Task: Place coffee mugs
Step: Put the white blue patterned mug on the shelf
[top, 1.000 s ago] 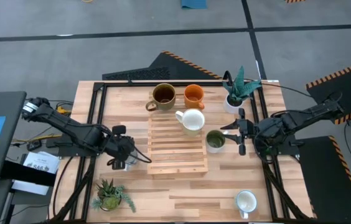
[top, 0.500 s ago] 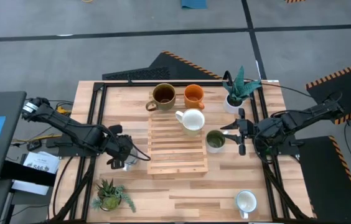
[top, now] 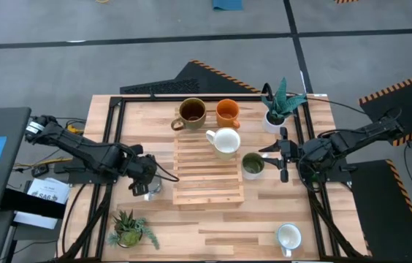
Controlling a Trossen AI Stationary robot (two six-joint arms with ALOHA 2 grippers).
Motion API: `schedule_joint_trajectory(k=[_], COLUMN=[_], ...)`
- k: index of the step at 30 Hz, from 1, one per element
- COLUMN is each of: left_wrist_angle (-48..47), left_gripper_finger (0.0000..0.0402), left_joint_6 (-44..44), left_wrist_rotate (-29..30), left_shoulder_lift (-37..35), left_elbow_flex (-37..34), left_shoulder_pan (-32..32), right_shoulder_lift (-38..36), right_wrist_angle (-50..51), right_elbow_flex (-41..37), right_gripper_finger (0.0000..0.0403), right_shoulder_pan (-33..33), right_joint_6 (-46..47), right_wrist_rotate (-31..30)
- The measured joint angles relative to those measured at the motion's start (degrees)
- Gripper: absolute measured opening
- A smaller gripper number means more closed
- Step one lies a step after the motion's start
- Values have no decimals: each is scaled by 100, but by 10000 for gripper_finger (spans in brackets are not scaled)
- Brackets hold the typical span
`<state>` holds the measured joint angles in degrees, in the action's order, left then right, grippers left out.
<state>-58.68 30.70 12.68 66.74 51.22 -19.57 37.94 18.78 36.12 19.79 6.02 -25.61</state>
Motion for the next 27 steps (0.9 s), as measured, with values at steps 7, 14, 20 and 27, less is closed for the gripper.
schedule_joint_trajectory(k=[7,14,20,27], left_wrist_angle=[60,290,316,311], left_gripper_finger=[147,147,146,110], left_joint_6=[85,94,90,234], left_wrist_rotate=[-214,-193,-199,-326], left_shoulder_lift=[2,2,2,2], left_elbow_flex=[-192,-456,-459,-459], left_shoulder_pan=[20,24,24,24], right_shoulder_lift=[0,-1,1,0], right_wrist_angle=[1,1,-17,-11], right_elbow_flex=[0,0,0,0], right_gripper_finger=[152,152,152,152], right_shoulder_pan=[0,0,0,0], right_joint_6=[0,2,2,3], right_wrist_rotate=[0,0,0,0])
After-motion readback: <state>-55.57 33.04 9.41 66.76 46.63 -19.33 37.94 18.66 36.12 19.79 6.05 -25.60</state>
